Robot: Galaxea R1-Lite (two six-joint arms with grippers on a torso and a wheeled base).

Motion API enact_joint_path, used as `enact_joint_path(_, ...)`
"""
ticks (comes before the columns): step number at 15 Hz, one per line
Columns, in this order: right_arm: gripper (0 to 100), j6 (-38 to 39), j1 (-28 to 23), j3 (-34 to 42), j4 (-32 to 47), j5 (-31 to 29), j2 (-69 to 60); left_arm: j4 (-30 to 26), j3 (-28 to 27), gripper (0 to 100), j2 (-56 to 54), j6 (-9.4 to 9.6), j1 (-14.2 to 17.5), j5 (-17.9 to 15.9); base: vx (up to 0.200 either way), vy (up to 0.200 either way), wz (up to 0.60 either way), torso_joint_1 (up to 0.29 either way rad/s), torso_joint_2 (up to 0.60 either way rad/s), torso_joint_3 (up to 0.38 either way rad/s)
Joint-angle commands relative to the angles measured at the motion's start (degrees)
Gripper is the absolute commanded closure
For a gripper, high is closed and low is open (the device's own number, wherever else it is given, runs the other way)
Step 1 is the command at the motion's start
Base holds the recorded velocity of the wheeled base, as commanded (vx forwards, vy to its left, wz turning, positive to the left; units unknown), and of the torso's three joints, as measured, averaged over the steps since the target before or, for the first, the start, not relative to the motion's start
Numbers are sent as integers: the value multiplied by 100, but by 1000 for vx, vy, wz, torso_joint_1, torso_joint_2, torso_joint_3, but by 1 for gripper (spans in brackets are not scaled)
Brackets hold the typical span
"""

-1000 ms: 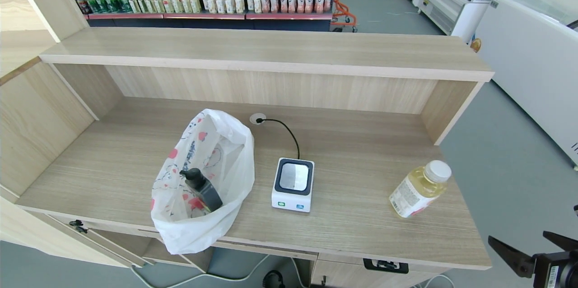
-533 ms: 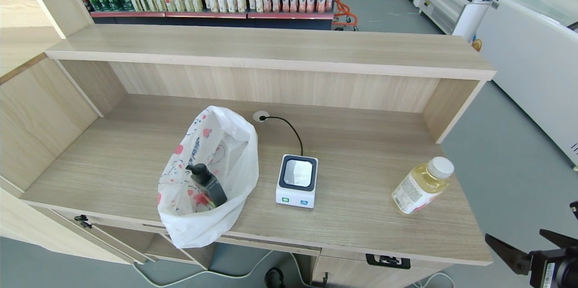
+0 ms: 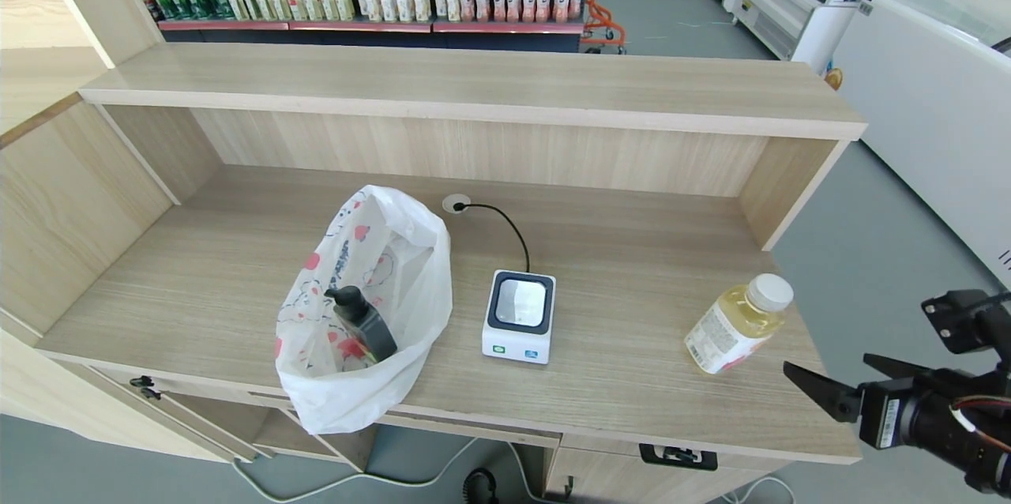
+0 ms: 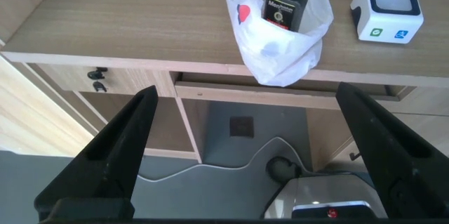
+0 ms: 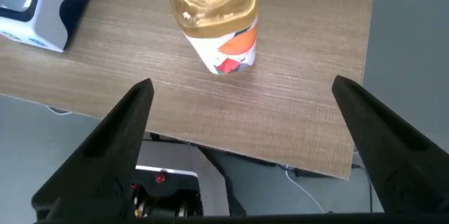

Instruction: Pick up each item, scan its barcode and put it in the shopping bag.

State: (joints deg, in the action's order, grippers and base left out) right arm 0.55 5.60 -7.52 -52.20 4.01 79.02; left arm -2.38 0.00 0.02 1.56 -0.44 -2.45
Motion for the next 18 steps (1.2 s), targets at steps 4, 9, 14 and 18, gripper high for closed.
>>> enact_joint_path(4, 0, -547, 47, -144, -2049, 47, 1995, 0, 0, 0, -2, 2, 0, -1, 0, 0, 0, 0, 0, 0)
enact_joint_path(9, 0, -547, 302, -223, -2180, 47, 2364, 0, 0, 0, -2, 2, 0, 8, 0, 0, 0, 0, 0, 0)
enact_joint_path(14, 0, -512, 451, -276, -2602, 56, 2821, 0, 0, 0, -2, 2, 0, -1, 0, 0, 0, 0, 0, 0)
enact_joint_path(18, 0, -529, 522, -496, -3130, 56, 3374, 0, 0, 0, -2, -7, 0, -1, 0, 0, 0, 0, 0, 0)
